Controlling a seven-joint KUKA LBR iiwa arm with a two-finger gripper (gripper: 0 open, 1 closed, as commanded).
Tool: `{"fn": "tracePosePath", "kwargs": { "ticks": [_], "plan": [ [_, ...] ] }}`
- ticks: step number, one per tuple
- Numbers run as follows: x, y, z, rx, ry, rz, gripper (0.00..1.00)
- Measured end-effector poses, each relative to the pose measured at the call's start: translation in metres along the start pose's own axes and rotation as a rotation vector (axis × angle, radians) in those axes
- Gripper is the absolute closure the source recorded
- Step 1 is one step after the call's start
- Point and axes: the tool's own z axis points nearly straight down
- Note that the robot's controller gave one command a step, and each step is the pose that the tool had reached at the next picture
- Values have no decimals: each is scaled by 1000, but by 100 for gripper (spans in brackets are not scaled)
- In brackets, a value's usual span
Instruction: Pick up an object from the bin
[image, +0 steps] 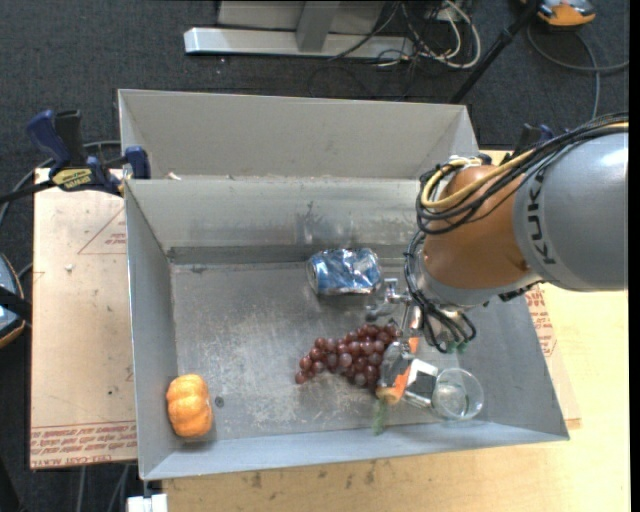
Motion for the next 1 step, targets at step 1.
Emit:
{"fn": "tracePosePath", "kwargs": {
  "ticks": [1],
  "plan": [
    [-15,13,5,-1,8,-125,0]
  ]
}}
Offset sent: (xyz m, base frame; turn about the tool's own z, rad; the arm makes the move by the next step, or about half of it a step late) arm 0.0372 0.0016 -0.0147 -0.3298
